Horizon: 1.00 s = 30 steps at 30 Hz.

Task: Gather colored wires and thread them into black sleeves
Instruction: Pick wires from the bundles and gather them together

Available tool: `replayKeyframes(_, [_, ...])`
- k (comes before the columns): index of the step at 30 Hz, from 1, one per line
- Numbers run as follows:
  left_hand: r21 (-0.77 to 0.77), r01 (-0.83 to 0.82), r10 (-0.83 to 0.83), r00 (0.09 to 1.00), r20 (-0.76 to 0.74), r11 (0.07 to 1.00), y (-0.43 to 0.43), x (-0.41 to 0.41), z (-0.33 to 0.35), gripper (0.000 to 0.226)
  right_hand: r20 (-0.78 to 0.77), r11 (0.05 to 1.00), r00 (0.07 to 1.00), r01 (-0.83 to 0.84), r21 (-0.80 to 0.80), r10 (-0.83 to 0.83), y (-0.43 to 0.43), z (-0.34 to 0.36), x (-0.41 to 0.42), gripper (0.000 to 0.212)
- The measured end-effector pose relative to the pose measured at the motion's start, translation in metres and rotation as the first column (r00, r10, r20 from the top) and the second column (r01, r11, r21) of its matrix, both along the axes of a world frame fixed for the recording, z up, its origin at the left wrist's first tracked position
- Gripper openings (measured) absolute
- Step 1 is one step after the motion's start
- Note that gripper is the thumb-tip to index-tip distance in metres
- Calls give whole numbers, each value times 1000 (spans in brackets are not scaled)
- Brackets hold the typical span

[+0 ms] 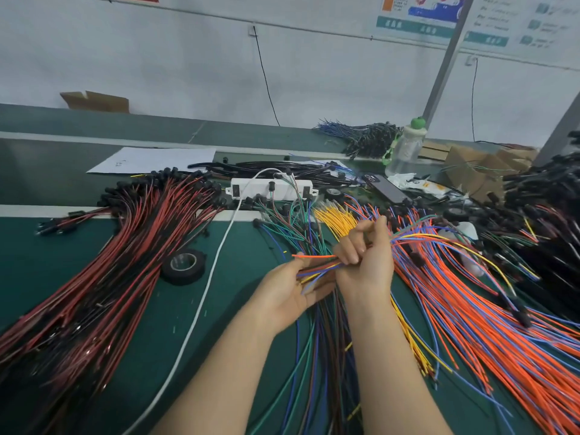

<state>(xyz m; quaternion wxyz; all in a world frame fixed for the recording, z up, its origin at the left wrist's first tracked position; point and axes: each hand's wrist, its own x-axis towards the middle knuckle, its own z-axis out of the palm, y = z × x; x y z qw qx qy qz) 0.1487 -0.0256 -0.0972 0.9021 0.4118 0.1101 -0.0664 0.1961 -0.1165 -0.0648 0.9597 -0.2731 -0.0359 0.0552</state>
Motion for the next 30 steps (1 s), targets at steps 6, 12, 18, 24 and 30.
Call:
replayKeyframes(6, [-219,-145,151,989,7,965,-4,3,6,46,-1,997,997,-74,-38,74,14,-3,-5,52])
replayKeyframes(12, [411,-156,141,988,67,898,-5,-3,6,44,35,999,999,15,-30,-14,1,-2,0,53])
replayKeyframes(18, [577,-224,101,966,238,785,-1,-5,3,33,-19,992,992,-123,11,123,0,-3,-1,45])
replayKeyframes(24, [559,-235,114,963,242,795,-6,-4,2,23,-25,990,992,-124,73,127,0,-4,-1,60])
replayKeyframes(30, [0,-268,267,961,70,963,-6,-1,14,41,23,993,994,-101,-53,103,18,-5,-11,58])
